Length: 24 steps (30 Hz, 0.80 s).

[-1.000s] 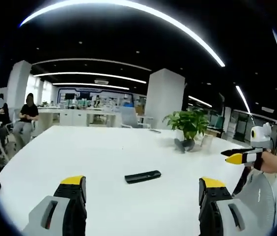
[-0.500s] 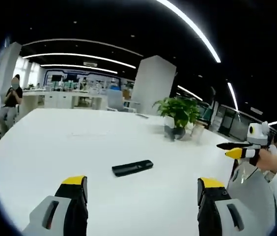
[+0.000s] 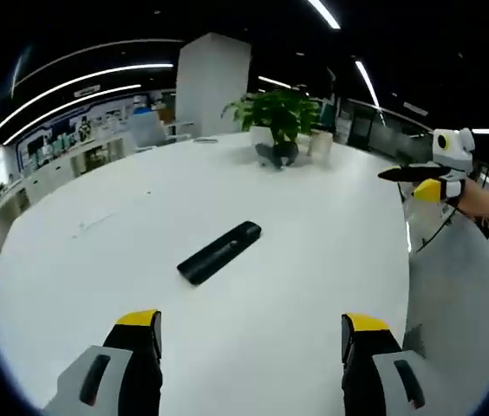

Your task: Press the specified remote control buttons in sequence, fully releasing each button before pressing the next.

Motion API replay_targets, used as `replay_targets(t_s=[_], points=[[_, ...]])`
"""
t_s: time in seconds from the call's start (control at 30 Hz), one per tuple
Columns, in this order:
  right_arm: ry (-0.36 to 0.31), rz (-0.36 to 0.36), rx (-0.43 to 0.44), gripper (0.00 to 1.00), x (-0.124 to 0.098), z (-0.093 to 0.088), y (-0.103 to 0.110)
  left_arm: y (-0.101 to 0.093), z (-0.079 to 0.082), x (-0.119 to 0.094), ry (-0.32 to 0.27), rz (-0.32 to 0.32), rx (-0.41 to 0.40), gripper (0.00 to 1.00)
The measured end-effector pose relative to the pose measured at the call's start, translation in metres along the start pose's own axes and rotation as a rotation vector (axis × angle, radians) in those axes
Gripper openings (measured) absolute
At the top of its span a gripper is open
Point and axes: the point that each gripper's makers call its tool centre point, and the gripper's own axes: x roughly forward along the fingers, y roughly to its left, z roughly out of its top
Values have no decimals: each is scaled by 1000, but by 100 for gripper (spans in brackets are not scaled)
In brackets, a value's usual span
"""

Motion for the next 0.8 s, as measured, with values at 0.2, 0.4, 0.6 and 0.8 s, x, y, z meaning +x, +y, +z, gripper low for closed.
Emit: replay_targets(t_s=[0.2, 0.4, 0.6, 0.8], points=[[57, 1, -20, 64, 3, -14, -1, 2, -5, 21, 121, -99, 53, 87], [71, -6, -21, 60, 4, -18, -2, 13, -7, 38, 209, -157, 136, 85], [108, -6, -18, 59, 6, -26, -6, 38, -6, 56, 291, -167, 180, 83], [158, -10, -22, 58, 9, -36, -9, 51, 1, 75, 327, -184, 193, 81]])
